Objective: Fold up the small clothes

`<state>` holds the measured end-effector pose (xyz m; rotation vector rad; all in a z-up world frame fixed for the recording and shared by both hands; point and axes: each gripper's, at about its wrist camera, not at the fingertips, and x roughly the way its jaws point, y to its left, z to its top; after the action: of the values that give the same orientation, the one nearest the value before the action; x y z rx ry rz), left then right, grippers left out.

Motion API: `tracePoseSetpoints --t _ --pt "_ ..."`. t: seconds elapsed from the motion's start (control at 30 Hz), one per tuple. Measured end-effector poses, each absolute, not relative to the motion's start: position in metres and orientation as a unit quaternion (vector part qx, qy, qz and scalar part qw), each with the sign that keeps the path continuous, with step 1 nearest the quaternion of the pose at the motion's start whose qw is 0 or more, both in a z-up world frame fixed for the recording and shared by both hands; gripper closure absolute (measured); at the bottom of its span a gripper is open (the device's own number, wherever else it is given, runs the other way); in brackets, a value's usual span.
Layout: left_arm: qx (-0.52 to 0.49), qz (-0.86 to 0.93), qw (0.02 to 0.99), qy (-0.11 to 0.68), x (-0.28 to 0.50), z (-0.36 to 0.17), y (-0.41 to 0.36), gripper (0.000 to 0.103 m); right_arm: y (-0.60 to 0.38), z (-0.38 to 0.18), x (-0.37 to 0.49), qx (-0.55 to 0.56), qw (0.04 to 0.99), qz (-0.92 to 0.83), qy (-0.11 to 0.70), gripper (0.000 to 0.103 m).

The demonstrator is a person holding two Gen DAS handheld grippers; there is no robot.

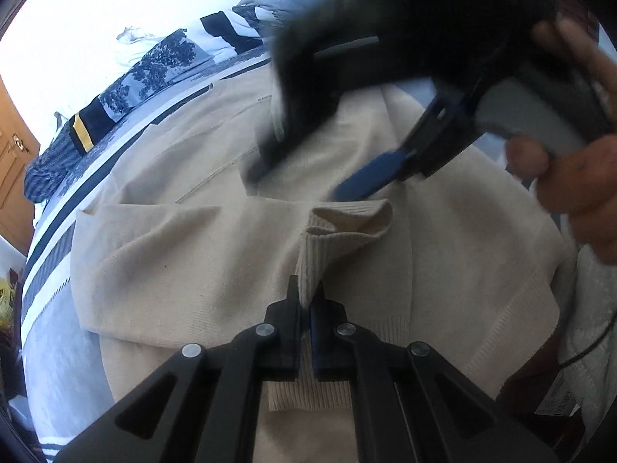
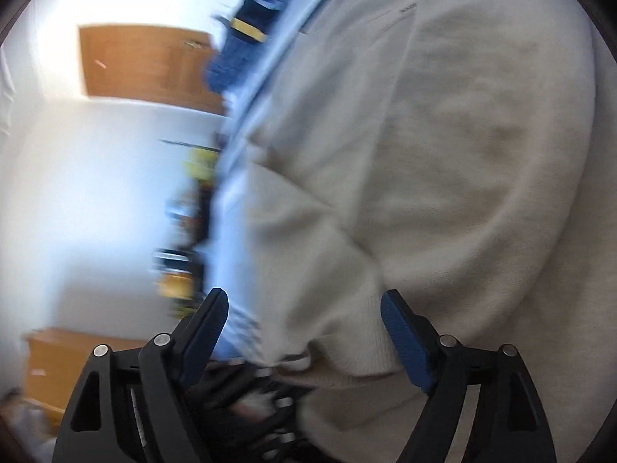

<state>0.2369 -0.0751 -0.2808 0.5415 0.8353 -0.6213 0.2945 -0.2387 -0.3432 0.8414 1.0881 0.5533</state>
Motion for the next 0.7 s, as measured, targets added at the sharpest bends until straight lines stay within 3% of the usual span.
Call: tracePoseSetpoints --t 0.03,0.07,0.1,0.17,0.27,0.3,0.33,0.37,0.4,0.57,0.63,0.67,0.7 --pt "0.247 -0.295 0.835 0.394 0.237 -0.278 -0.073 0.100 -0.234 -0.346 0.297 0.370 0.739 0.243 0.509 0.027" --pt "0.236 -0.300 0.836 0.394 0.238 -0.270 -0.071 0.100 -0.228 -0.348 0.302 0.363 0.734 0.245 0.520 0.054" --pt "0.230 -0.304 0.837 0.392 0.239 -0.267 -0.068 0.100 -0.221 -0.351 0.306 0.355 0.728 0.250 0.531 0.075" --pt "0.213 -0.310 0.846 0.379 0.240 -0.251 -0.062 0.100 -0.215 -0.351 0.311 0.335 0.729 0.242 0.546 0.088" --pt "0.214 -0.318 0.845 0.373 0.237 -0.245 -0.059 0.100 -0.216 -0.326 0.308 0.329 0.738 0.254 0.532 0.087" --pt "0.226 -0.312 0.845 0.370 0.234 -0.247 -0.061 0.100 -0.218 -0.317 0.306 0.323 0.746 0.254 0.524 0.078" --pt "0.232 -0.308 0.845 0.371 0.232 -0.251 -0.062 0.100 -0.222 -0.312 0.303 0.323 0.749 0.251 0.521 0.061" --pt "0.231 -0.308 0.842 0.378 0.232 -0.255 -0.061 0.100 -0.229 -0.309 0.298 0.325 0.752 0.244 0.519 0.017" --pt "0.227 -0.311 0.837 0.388 0.231 -0.261 -0.061 0.100 -0.232 -0.308 0.295 0.325 0.755 0.243 0.516 0.006" --pt "0.229 -0.316 0.827 0.405 0.231 -0.279 -0.062 0.100 -0.233 -0.334 0.294 0.334 0.734 0.236 0.542 0.025" --pt "0.229 -0.315 0.826 0.407 0.234 -0.280 -0.062 0.100 -0.226 -0.353 0.297 0.339 0.717 0.240 0.560 0.028" --pt "0.225 -0.315 0.827 0.407 0.236 -0.275 -0.062 0.100 -0.218 -0.365 0.300 0.337 0.706 0.241 0.574 0.044" --pt "0.219 -0.317 0.830 0.403 0.236 -0.270 -0.060 0.100 -0.212 -0.371 0.302 0.335 0.701 0.236 0.583 0.071"
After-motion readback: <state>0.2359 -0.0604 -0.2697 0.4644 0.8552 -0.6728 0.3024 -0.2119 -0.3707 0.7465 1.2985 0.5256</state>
